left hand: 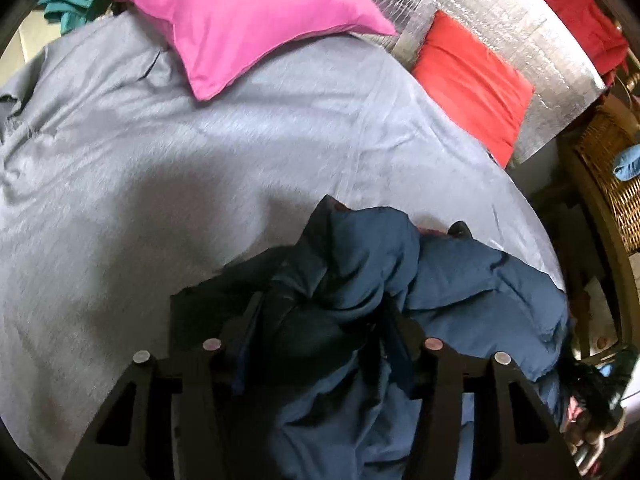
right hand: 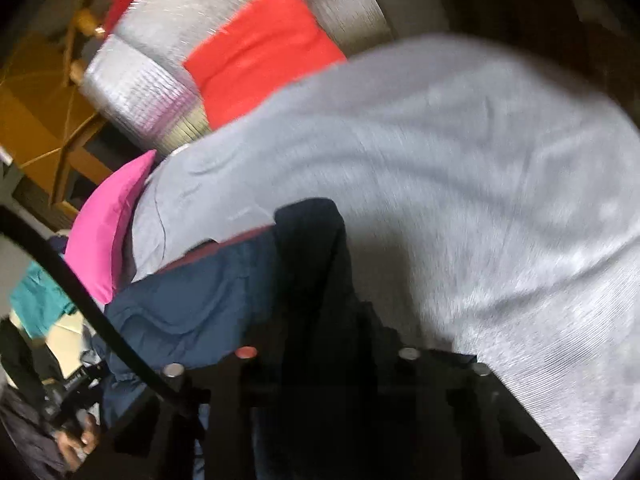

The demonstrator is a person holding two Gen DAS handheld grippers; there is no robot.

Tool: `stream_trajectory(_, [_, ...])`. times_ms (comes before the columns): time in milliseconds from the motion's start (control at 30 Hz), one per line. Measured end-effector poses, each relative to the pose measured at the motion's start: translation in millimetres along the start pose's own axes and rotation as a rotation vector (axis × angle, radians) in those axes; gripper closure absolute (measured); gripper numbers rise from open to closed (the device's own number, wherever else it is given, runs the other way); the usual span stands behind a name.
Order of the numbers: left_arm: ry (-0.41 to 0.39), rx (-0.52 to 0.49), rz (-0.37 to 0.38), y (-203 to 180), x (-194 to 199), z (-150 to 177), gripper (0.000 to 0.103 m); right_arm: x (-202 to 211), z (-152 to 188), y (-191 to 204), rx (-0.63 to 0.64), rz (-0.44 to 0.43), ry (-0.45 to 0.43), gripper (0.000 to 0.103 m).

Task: Fold large clothes
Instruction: 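Fold the grasped edge with the left tool over the bundle while the right tool presses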

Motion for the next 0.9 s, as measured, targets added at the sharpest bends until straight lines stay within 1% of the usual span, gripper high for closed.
stream_trajectory(67, [-0.009, -0.020, -0.031, -2, -1, 2, 0.047, 8, 0, 1, -0.010, 0.023, -0.030, 0.077])
stream_trajectory(100, [-0.006, -0.019, -0.047, -2, -4, 2, 0.047, 5, 1, -3, -0.034, 0.037, -0.029, 0.077])
stream_trajectory(167, [0.005, -0.009, -0.054, -2, -8, 1, 0.047, -8, 7, -9, -0.055, 0.042, 0.023, 0.075])
stream_trajectory(233, [0.010, -0.013, -0.058, -3, -6, 1, 0.045, -12, 10, -8, -0.050, 0.053, 0.030, 0.072])
stream_trajectory(267, [0.013, -0.021, -0.066, -4, -4, 1, 0.045, -10, 10, -9, -0.051, 0.056, 0.027, 0.066])
stream_trajectory(300, [0.015, -0.037, -0.082, -6, -2, 2, 0.044, -9, 8, -7, -0.055, 0.060, 0.031, 0.055])
stream_trajectory(333, [0.012, -0.054, -0.099, -8, 1, 3, 0.043, -5, 8, -7, -0.068, 0.057, 0.029, 0.050])
stream_trajectory(367, [-0.003, -0.079, -0.125, -12, 6, 4, 0.042, 0, 7, -6, -0.080, 0.054, 0.014, 0.045])
stream_trajectory(433, [-0.061, -0.129, -0.170, -20, 17, 7, 0.033, 15, 6, -1, -0.076, 0.071, -0.043, 0.042])
stream_trajectory(467, [-0.093, -0.149, -0.185, -23, 22, 8, 0.031, 25, 5, 3, -0.058, 0.085, -0.076, 0.040])
stream_trajectory(500, [-0.152, -0.181, -0.210, -27, 31, 9, 0.029, 32, 4, 9, -0.041, 0.094, -0.109, 0.038])
stream_trajectory(567, [-0.218, -0.218, -0.245, -32, 41, 11, 0.028, 47, 1, 23, 0.006, 0.099, -0.194, 0.037])
stream_trajectory(633, [-0.270, -0.254, -0.266, -35, 49, 13, 0.028, 54, 2, 40, 0.068, 0.079, -0.245, 0.037])
stream_trajectory(667, [-0.287, -0.270, -0.273, -37, 51, 15, 0.028, 54, 3, 46, 0.092, 0.067, -0.250, 0.038])
stream_trajectory(700, [-0.294, -0.281, -0.277, -38, 52, 17, 0.028, 51, 4, 54, 0.117, 0.032, -0.236, 0.046])
stream_trajectory(733, [-0.298, -0.289, -0.278, -39, 52, 18, 0.028, 45, 5, 59, 0.130, 0.011, -0.207, 0.055])
stream_trajectory(767, [-0.301, -0.296, -0.278, -41, 52, 19, 0.028, 36, 5, 62, 0.137, 0.002, -0.172, 0.071])
stream_trajectory(800, [-0.308, -0.305, -0.278, -43, 53, 21, 0.028, 28, 7, 63, 0.139, 0.017, -0.142, 0.072])
stream_trajectory(867, [-0.322, -0.323, -0.277, -46, 56, 24, 0.028, 12, 10, 58, 0.122, 0.077, -0.080, 0.072])
stream_trajectory(900, [-0.328, -0.332, -0.276, -48, 55, 24, 0.028, -1, 11, 51, 0.091, 0.099, -0.033, 0.076])
Point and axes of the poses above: each gripper's, at about its wrist camera, not at the fingertips, and x roughly against the way its jaws point, y to its left, z to its underside, the point moved 1 cm from there along -x, roughly the way its jaws point, and after that the axes turned 11 degrees about x, right-handed, at the moved point
